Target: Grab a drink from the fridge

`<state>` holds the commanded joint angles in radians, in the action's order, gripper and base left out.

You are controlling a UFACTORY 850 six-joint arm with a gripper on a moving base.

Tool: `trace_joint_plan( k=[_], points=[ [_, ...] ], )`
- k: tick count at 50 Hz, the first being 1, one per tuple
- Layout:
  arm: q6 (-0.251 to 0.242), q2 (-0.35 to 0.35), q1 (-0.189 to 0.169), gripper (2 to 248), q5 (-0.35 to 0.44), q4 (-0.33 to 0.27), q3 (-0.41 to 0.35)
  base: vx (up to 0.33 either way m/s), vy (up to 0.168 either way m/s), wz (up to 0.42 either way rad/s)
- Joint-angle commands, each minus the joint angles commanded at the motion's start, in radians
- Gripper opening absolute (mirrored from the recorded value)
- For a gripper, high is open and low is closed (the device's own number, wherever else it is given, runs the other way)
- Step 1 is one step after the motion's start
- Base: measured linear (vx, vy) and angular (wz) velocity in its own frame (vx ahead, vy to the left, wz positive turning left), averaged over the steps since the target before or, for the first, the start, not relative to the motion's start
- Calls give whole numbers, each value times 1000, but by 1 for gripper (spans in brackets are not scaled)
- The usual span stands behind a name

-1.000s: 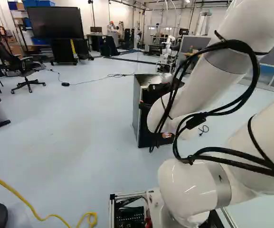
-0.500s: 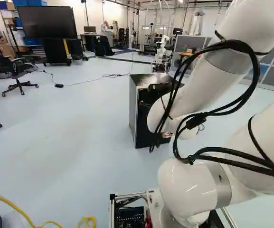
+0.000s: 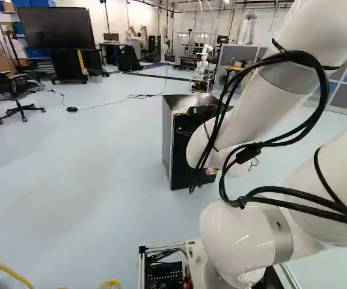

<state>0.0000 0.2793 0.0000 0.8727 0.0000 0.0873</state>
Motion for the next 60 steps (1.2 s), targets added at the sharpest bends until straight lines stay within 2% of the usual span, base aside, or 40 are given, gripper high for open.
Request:
trace_joint_plan(
  k=[24, 60],
  points=[
    [0, 0, 0, 247, 0, 0, 0, 35, 27, -9],
    [0, 0, 0, 247, 0, 0, 0, 73, 59, -21]
  ],
)
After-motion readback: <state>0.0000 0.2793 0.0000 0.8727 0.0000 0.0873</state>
